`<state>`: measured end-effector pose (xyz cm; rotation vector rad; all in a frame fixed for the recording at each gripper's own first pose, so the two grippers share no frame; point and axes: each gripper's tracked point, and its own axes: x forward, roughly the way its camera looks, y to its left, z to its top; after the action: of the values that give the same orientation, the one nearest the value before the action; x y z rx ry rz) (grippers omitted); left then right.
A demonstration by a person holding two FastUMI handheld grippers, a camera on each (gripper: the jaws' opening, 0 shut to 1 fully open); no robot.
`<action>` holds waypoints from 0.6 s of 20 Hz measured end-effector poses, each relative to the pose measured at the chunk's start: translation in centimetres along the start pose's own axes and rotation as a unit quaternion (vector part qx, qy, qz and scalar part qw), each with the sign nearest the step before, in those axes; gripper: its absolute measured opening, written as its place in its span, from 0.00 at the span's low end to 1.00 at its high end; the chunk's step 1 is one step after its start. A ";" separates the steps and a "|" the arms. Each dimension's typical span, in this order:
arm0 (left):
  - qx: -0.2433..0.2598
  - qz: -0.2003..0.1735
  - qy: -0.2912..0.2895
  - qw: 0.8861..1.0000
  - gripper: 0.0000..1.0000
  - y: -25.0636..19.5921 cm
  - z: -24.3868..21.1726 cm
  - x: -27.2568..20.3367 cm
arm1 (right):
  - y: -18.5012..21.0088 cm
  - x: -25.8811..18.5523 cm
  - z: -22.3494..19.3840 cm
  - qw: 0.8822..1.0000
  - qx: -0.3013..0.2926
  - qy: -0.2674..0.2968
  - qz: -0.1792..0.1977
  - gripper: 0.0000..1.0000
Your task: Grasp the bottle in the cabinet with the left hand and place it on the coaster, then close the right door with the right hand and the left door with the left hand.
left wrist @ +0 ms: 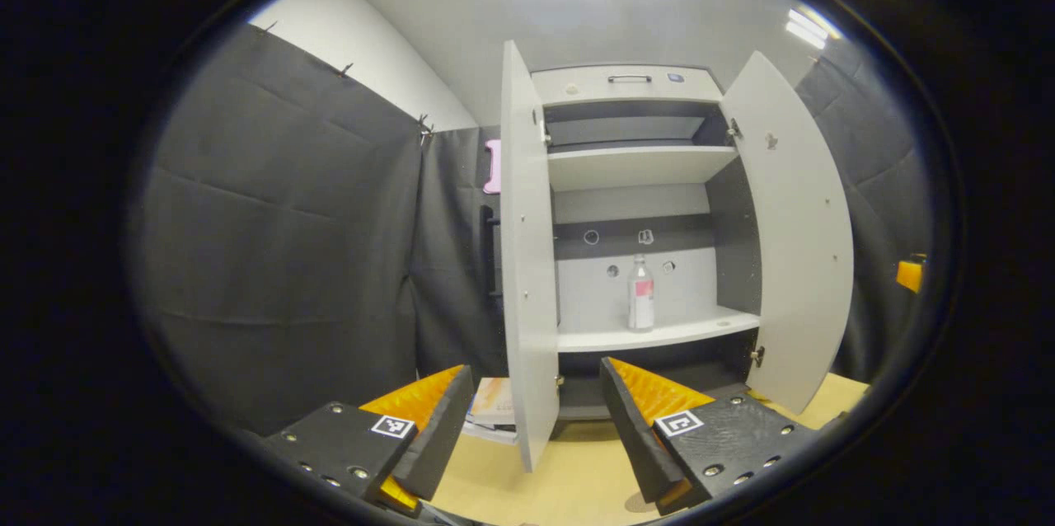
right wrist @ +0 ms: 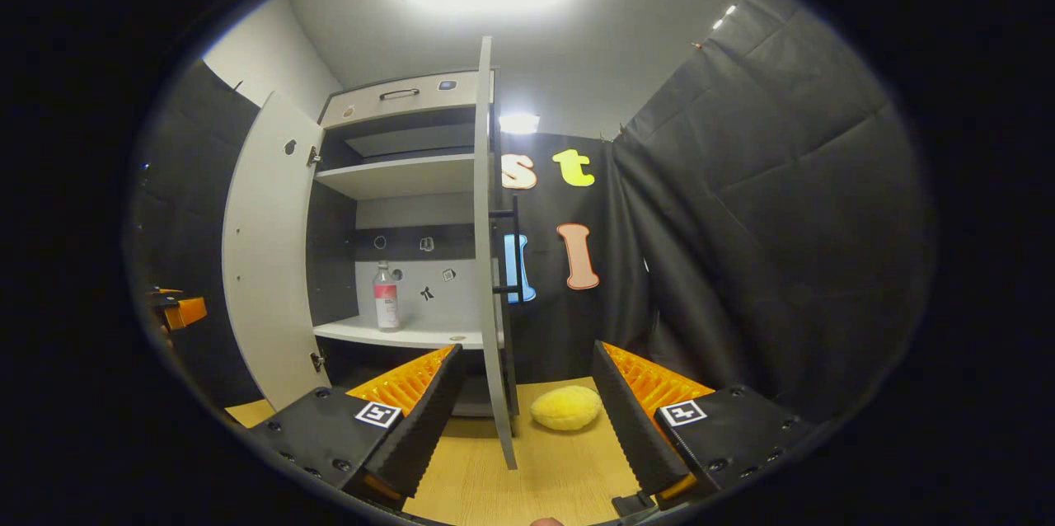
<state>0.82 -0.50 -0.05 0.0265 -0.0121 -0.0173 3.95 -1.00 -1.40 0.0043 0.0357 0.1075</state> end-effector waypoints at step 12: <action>-0.014 -0.089 -0.015 0.996 0.96 -4.4 0.7 1.6 | -4.1 -0.6 -2.5 0.999 -0.019 0.017 -0.024 0.98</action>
<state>2.34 -4.94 0.59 -0.0001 -0.0393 -0.1953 3.68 -5.12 -3.92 -0.0354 0.0670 0.0596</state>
